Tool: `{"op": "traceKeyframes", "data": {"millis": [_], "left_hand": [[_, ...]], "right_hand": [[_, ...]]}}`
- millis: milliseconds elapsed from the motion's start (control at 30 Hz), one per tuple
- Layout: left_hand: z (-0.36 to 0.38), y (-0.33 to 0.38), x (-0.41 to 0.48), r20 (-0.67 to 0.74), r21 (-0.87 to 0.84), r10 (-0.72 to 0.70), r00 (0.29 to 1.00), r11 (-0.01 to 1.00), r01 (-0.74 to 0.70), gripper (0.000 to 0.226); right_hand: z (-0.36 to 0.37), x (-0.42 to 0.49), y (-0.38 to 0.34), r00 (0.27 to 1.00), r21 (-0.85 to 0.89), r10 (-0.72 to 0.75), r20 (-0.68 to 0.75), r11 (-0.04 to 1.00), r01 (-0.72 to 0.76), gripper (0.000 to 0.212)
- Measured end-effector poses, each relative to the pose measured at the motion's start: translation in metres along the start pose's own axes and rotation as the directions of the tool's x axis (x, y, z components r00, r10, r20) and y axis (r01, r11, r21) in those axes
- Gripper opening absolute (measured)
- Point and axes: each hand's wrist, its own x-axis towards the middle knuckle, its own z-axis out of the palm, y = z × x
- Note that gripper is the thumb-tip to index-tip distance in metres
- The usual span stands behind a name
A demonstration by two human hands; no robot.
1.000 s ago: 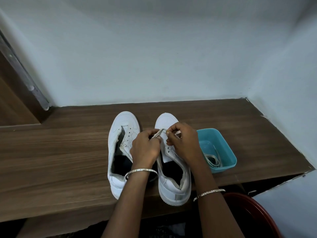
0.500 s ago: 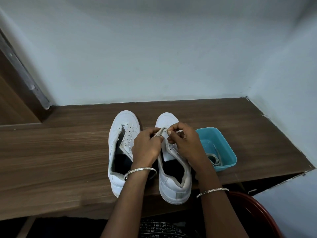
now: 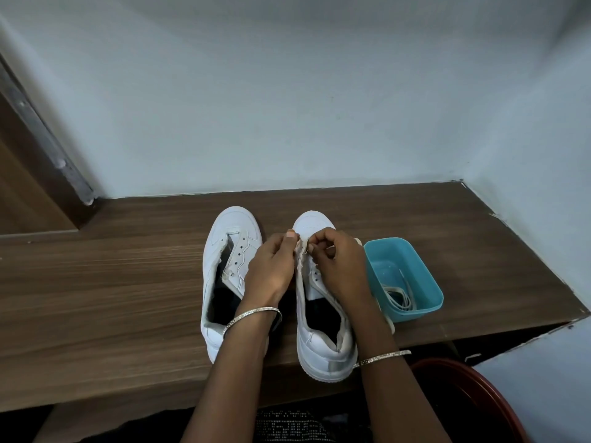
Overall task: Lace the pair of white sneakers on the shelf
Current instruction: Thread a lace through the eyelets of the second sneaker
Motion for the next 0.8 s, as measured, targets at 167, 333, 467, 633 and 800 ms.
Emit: {"op": "traceKeyframes", "data": {"millis": [167,333,467,633,800], "left_hand": [[0.008,-0.010,-0.002,-0.046,0.306,0.197,0.979,0.936,-0.174,0.031],[0.016,-0.016,0.001,-0.138,0.450,0.385,0.913,0.845,-0.288,0.022],[0.019,-0.019,0.002,-0.256,0.470,0.414,0.874,0.843,-0.261,0.008],[0.016,-0.013,0.003,-0.394,0.352,0.350,0.850,0.912,-0.213,0.012],[-0.004,-0.001,0.009,-0.443,-0.044,0.213,0.870,0.965,-0.259,0.020]], "right_hand": [[0.000,0.001,-0.003,1.000,-0.014,-0.011,-0.003,1.000,0.011,0.016],[0.000,0.000,-0.004,0.998,-0.007,0.032,-0.050,0.999,-0.033,0.015],[-0.004,0.000,-0.005,0.989,0.040,0.122,-0.089,0.992,-0.119,0.011],[-0.023,0.006,-0.004,0.982,0.022,0.187,-0.006,0.982,-0.187,0.011],[-0.054,0.009,-0.004,0.972,-0.009,0.220,0.078,0.976,-0.219,0.007]]}}
